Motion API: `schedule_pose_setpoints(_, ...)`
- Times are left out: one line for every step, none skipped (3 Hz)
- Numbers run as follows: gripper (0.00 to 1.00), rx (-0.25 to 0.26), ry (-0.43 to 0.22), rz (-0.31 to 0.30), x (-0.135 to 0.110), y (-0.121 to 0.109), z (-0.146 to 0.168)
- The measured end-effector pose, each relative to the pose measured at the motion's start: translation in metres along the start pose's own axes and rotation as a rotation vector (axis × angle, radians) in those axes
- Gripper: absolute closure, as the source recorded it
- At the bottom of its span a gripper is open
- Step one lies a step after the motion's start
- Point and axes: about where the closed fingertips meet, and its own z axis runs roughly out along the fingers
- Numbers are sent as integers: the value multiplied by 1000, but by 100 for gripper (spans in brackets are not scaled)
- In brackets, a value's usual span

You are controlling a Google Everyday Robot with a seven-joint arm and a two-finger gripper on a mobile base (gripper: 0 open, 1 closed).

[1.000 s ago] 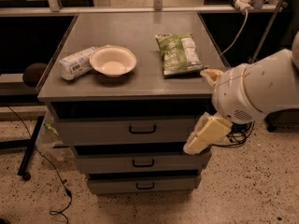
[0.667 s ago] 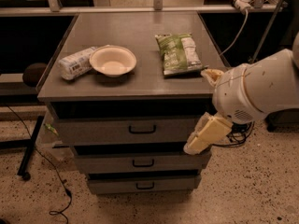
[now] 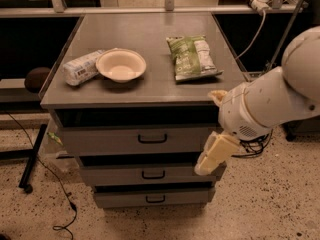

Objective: Open top drawer

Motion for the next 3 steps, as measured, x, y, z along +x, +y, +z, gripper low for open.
schedule_pose_setpoints(0,-87,12,37,24,16,40)
schedule_pose_setpoints(0,-145,45,45,36,26,77)
schedule_pose_setpoints(0,-149,86,35,41,23,108)
